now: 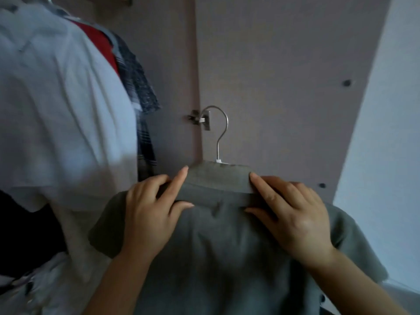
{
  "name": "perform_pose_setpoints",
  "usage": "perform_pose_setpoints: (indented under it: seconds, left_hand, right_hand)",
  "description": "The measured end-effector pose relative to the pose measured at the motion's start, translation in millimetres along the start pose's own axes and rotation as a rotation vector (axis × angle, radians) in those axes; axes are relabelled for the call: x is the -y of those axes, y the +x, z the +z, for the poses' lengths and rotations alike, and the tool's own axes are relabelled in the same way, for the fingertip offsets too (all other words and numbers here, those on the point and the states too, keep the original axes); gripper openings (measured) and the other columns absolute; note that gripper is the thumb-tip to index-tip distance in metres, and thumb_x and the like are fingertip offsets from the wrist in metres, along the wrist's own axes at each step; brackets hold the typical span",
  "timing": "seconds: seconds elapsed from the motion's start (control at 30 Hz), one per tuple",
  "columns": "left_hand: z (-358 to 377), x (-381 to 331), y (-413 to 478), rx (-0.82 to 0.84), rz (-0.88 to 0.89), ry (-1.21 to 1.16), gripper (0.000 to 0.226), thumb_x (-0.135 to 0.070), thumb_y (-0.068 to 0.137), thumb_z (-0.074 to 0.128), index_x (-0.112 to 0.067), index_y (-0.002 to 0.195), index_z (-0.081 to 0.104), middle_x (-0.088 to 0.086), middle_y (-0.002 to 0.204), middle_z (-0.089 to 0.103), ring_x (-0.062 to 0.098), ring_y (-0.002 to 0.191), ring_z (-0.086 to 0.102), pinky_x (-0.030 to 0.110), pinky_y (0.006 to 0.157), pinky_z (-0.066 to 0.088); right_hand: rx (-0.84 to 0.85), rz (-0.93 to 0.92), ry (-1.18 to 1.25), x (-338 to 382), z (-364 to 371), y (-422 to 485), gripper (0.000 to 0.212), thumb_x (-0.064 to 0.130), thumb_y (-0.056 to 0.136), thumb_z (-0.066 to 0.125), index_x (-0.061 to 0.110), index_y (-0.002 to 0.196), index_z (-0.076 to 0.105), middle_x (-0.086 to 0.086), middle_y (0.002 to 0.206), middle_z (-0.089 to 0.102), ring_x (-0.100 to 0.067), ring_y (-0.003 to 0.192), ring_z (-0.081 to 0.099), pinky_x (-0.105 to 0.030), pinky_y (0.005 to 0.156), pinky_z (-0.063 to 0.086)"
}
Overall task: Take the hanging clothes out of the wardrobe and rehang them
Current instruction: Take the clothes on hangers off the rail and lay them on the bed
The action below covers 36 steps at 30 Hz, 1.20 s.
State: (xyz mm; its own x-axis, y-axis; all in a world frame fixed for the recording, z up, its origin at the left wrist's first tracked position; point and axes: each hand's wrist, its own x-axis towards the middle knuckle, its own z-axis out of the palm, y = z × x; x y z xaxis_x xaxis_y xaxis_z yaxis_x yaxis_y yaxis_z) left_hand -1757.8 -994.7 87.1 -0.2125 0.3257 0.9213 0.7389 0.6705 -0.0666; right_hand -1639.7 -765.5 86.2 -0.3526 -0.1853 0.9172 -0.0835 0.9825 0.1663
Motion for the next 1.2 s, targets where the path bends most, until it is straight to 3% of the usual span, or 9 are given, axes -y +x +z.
perform_pose_setpoints:
  seconds: [0.3, 0.57, 0.73, 0.87, 1.2]
  left_hand:
    - [8, -220, 13, -0.077, 0.235, -0.316, 0.05, -0.04, 0.084, 0.057, -0.019, 0.128, 0.048, 0.005, 0.097, 0.047, 0.025, 0.083, 0.047, 0.04, 0.075, 0.037]
    - [-4, -454, 2, -0.048, 0.383, -0.705, 0.05, -0.036, 0.085, 0.055, -0.014, 0.129, 0.047, 0.011, 0.09, 0.06, 0.021, 0.085, 0.049, 0.039, 0.075, 0.043]
    - [-17, -599, -10, -0.001, 0.484, -0.975, 0.049, -0.043, 0.092, 0.043, -0.014, 0.132, 0.044, 0.01, 0.096, 0.056, 0.02, 0.089, 0.048, 0.036, 0.083, 0.038]
    - [-32, -706, -22, 0.075, 0.59, -1.199, 0.051, -0.05, 0.097, 0.029, -0.018, 0.133, 0.041, 0.005, 0.101, 0.051, 0.02, 0.091, 0.047, 0.036, 0.085, 0.034]
    - [-112, -913, -66, 0.179, 0.897, -1.677, 0.054, -0.054, 0.095, 0.023, -0.021, 0.133, 0.041, 0.007, 0.101, 0.057, 0.02, 0.092, 0.047, 0.048, 0.084, 0.044]
  right_hand:
    - [0.063, 0.195, -0.324, -76, -208, -114, 0.049, 0.043, 0.088, 0.06, 0.02, 0.13, 0.048, -0.005, 0.106, 0.066, -0.023, 0.077, 0.059, -0.036, 0.064, 0.05]
    - [0.156, 0.382, -0.691, -112, -424, -221, 0.049, 0.045, 0.087, 0.058, 0.023, 0.13, 0.048, 0.001, 0.111, 0.058, -0.017, 0.086, 0.053, -0.032, 0.072, 0.047]
    - [0.215, 0.554, -0.951, -109, -543, -277, 0.047, 0.046, 0.087, 0.054, 0.025, 0.129, 0.048, 0.002, 0.11, 0.062, -0.014, 0.09, 0.053, -0.03, 0.076, 0.046]
    - [0.239, 0.65, -1.153, -93, -619, -314, 0.047, 0.046, 0.086, 0.056, 0.024, 0.128, 0.049, 0.006, 0.114, 0.053, -0.012, 0.089, 0.053, -0.028, 0.077, 0.046]
    - [0.308, 0.967, -1.638, -24, -744, -381, 0.051, 0.049, 0.087, 0.051, 0.024, 0.131, 0.045, 0.004, 0.117, 0.058, -0.013, 0.096, 0.053, -0.031, 0.08, 0.049]
